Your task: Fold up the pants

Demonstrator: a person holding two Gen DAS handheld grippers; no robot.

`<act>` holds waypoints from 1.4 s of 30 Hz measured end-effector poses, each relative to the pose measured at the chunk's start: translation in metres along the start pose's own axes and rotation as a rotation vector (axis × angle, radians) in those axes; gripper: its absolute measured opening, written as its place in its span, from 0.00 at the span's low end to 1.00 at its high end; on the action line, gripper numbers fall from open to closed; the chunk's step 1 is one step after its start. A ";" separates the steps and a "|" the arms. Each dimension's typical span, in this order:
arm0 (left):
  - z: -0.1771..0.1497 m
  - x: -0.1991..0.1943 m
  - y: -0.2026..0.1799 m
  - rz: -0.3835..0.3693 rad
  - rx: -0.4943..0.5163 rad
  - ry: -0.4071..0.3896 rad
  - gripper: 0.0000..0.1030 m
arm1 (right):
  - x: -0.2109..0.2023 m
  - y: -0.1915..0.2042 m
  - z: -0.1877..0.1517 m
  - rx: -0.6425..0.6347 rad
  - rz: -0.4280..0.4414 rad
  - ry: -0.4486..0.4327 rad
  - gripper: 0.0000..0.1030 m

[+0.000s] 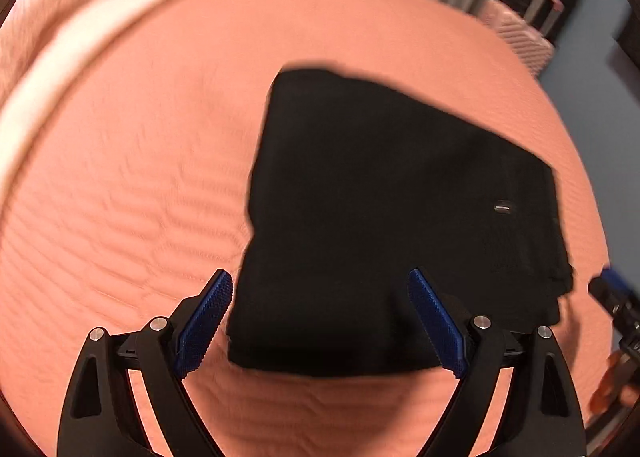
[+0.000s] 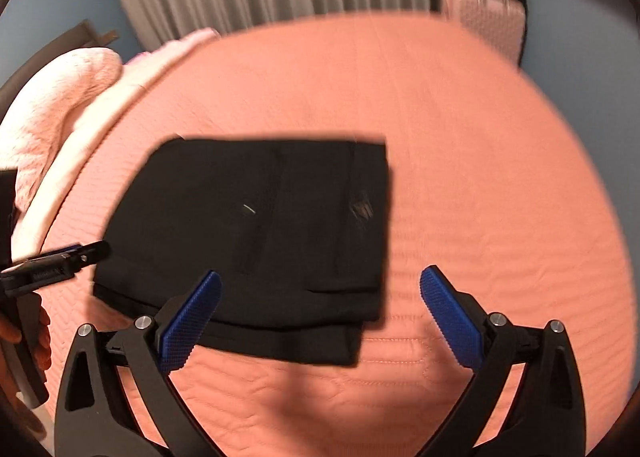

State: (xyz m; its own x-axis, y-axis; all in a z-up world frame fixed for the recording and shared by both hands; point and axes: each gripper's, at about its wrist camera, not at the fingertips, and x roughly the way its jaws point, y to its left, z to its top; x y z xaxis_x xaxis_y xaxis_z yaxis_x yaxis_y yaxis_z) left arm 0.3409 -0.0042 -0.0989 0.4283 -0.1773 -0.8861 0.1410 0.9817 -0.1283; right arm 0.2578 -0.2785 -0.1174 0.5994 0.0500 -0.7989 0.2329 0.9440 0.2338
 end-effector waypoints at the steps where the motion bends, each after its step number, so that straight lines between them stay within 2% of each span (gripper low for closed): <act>1: 0.001 0.010 0.006 -0.022 -0.011 -0.003 0.83 | 0.010 -0.006 -0.002 0.020 0.016 0.019 0.95; 4: 0.001 0.032 0.006 -0.078 0.005 0.020 0.83 | 0.040 -0.021 -0.013 0.122 0.131 0.088 0.95; 5: 0.001 0.037 0.006 -0.077 0.003 0.016 0.84 | 0.044 -0.020 -0.017 0.145 0.142 0.074 0.96; 7: 0.000 0.038 0.000 -0.064 0.019 -0.019 0.84 | 0.044 -0.010 -0.020 0.108 0.173 0.051 0.96; 8: 0.000 0.039 -0.001 -0.062 0.022 -0.019 0.84 | 0.045 -0.002 -0.022 0.094 0.215 0.056 0.93; 9: 0.000 0.039 -0.001 -0.064 0.018 -0.021 0.83 | 0.047 0.005 -0.024 0.091 0.214 0.070 0.89; 11: -0.001 0.037 0.000 -0.068 0.020 -0.023 0.71 | 0.048 0.012 -0.027 0.067 0.161 0.063 0.83; 13: -0.002 0.031 0.003 -0.097 0.010 -0.020 0.39 | 0.045 0.006 -0.027 0.090 0.134 0.060 0.59; 14: -0.002 0.027 0.006 -0.113 -0.005 -0.015 0.31 | 0.040 -0.003 -0.027 0.126 0.160 0.063 0.42; 15: -0.002 0.021 0.008 -0.116 -0.015 -0.016 0.18 | 0.033 -0.009 -0.025 0.153 0.192 0.064 0.29; 17: -0.004 0.009 0.006 -0.138 -0.017 -0.013 0.15 | 0.016 -0.009 -0.021 0.135 0.204 0.059 0.21; 20: -0.018 -0.014 -0.001 -0.129 0.027 -0.015 0.08 | -0.013 -0.001 -0.022 0.082 0.202 0.060 0.19; 24: -0.058 -0.046 0.009 -0.205 -0.018 0.019 0.07 | -0.056 -0.007 -0.053 0.070 0.217 0.077 0.18; 29: -0.148 -0.075 0.009 -0.244 -0.037 0.074 0.07 | -0.105 -0.023 -0.138 0.093 0.204 0.133 0.18; 32: -0.193 -0.092 0.007 -0.234 -0.019 0.079 0.08 | -0.131 -0.034 -0.188 0.117 0.197 0.158 0.18; 34: -0.214 -0.098 0.003 -0.206 0.013 0.080 0.14 | -0.136 -0.035 -0.210 0.070 0.171 0.164 0.21; 35: -0.224 -0.098 -0.001 -0.160 0.060 0.063 0.17 | -0.134 -0.035 -0.218 0.051 0.152 0.181 0.32; 36: -0.230 -0.097 -0.004 -0.099 0.098 0.054 0.29 | -0.134 -0.040 -0.224 0.056 0.125 0.195 0.40; 37: -0.232 -0.099 -0.002 -0.058 0.102 0.045 0.32 | -0.141 -0.047 -0.229 0.084 0.119 0.195 0.41; 39: -0.228 -0.114 0.006 -0.040 0.073 0.033 0.32 | -0.168 -0.060 -0.232 0.131 0.092 0.145 0.39; 41: -0.222 -0.143 0.011 0.049 0.096 -0.029 0.30 | -0.203 -0.059 -0.235 0.079 -0.008 0.050 0.41; 42: -0.220 -0.155 0.008 0.082 0.124 -0.063 0.30 | -0.216 -0.052 -0.232 0.034 -0.026 0.006 0.40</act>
State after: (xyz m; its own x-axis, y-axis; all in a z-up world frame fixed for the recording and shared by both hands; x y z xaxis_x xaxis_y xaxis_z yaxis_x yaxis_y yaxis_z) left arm 0.0796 0.0469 -0.0610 0.4975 -0.1047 -0.8612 0.2110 0.9775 0.0031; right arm -0.0614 -0.2632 -0.0856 0.5878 0.0276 -0.8085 0.2745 0.9333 0.2315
